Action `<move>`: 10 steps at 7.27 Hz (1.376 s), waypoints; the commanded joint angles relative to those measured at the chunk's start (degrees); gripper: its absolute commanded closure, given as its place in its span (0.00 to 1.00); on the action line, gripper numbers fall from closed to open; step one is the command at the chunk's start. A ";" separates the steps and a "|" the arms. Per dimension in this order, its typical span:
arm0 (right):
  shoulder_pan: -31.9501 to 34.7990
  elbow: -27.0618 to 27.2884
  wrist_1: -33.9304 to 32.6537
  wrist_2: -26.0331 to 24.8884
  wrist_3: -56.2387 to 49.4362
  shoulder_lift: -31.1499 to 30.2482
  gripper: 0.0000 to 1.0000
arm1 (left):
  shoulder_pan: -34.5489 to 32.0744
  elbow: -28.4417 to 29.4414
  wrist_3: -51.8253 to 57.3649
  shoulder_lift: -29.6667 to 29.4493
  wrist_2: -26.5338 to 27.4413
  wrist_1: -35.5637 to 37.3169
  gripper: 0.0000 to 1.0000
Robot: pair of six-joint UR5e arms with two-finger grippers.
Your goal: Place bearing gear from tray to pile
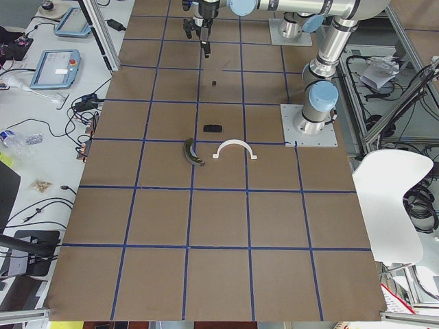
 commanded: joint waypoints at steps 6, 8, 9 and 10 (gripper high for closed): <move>-43.56 0.01 1.72 -4.05 -65.10 -4.56 0.00 | -11.38 -13.96 -17.02 -12.04 -0.05 17.99 0.00; -53.78 0.09 -2.46 -1.35 -75.51 -2.03 0.00 | -11.56 -22.58 -17.91 -15.37 -0.31 33.20 0.00; -58.17 -0.25 -6.76 0.33 -80.09 1.29 0.00 | -12.00 -24.10 -18.96 -17.30 -0.31 35.18 0.00; -61.61 -0.61 -7.15 0.52 -82.23 4.02 0.00 | -12.17 -24.03 -19.23 -18.72 -0.31 36.15 0.00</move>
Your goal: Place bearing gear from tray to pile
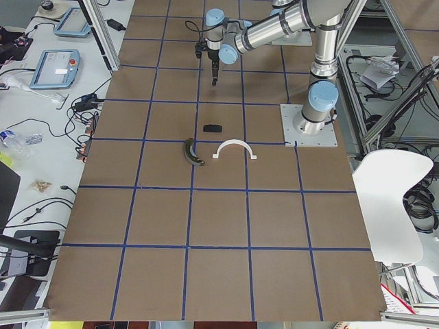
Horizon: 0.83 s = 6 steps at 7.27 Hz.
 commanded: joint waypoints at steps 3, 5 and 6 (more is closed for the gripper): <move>-6.94 -2.13 -4.10 1.39 -1.98 7.61 0.00 | -0.42 -1.20 -0.58 -6.01 -1.17 10.25 0.00; -6.94 -4.24 -4.10 1.13 -1.63 9.99 0.11 | -0.68 -1.11 -0.75 -6.37 -1.17 10.88 0.05; -7.03 -4.42 -4.10 1.04 -1.27 10.69 0.14 | -0.68 -1.11 -0.66 -6.28 -1.08 11.50 0.40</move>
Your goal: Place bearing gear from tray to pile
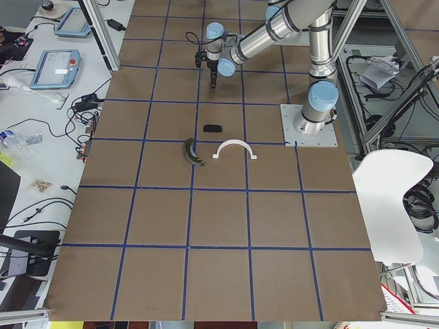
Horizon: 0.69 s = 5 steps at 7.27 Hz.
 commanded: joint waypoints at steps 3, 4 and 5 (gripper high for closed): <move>-0.36 -0.58 0.42 -0.91 0.06 1.87 0.22 | -0.09 0.02 0.49 0.06 0.14 0.97 0.69; -0.97 -0.32 0.51 -1.00 -0.20 1.87 0.24 | 0.00 0.10 0.49 0.06 0.06 1.41 0.80; -2.28 0.12 0.51 -0.83 -0.38 2.05 0.23 | 0.43 0.37 0.75 0.58 -0.03 1.41 0.81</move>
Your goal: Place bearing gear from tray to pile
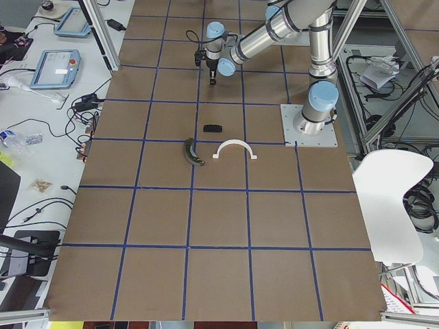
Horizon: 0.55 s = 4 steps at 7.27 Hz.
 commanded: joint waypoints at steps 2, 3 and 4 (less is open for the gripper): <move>-1.22 0.51 0.04 0.10 0.01 0.19 0.23 | 5.32 2.57 2.32 1.28 -2.01 -3.40 0.81; -1.22 0.51 0.04 0.27 0.10 0.27 0.24 | 9.89 4.68 5.47 1.98 -3.51 -10.13 0.84; -1.22 0.51 -0.05 0.71 0.10 0.97 0.24 | 13.67 6.44 13.68 2.60 -3.26 -14.29 0.85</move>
